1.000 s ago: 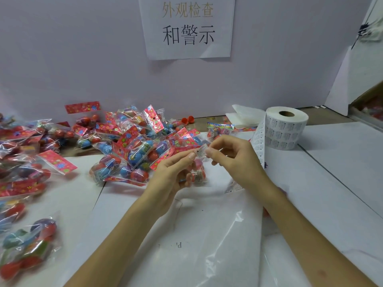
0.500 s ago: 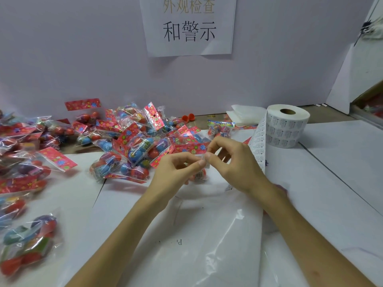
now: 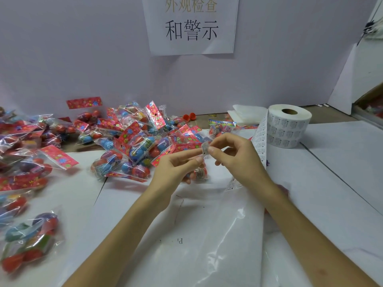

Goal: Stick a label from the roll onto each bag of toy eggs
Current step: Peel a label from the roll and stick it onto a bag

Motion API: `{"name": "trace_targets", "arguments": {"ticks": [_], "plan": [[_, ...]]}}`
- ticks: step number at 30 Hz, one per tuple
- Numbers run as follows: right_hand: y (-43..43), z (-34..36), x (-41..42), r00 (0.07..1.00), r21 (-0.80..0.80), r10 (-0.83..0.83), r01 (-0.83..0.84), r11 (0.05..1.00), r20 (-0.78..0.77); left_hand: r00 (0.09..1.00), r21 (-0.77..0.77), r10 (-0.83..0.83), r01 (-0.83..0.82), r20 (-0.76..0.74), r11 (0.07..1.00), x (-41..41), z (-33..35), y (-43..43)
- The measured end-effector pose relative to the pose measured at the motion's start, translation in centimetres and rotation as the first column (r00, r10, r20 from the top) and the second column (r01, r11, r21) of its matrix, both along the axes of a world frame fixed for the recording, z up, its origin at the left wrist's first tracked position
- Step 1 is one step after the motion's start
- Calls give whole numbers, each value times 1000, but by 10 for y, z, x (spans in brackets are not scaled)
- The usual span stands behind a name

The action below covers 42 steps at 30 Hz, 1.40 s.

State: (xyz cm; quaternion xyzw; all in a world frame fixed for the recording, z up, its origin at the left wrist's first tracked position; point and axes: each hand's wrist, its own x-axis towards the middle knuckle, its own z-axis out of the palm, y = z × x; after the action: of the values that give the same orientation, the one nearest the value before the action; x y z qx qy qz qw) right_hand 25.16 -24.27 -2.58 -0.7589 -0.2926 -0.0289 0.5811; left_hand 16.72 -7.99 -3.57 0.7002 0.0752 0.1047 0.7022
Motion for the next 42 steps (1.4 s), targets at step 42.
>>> {"name": "trace_targets", "arguments": {"ticks": [42], "plan": [[0,3,-8,992,107,-102,110,988,-80,964,-72,254,-248,83,966,6,2,14]]}}
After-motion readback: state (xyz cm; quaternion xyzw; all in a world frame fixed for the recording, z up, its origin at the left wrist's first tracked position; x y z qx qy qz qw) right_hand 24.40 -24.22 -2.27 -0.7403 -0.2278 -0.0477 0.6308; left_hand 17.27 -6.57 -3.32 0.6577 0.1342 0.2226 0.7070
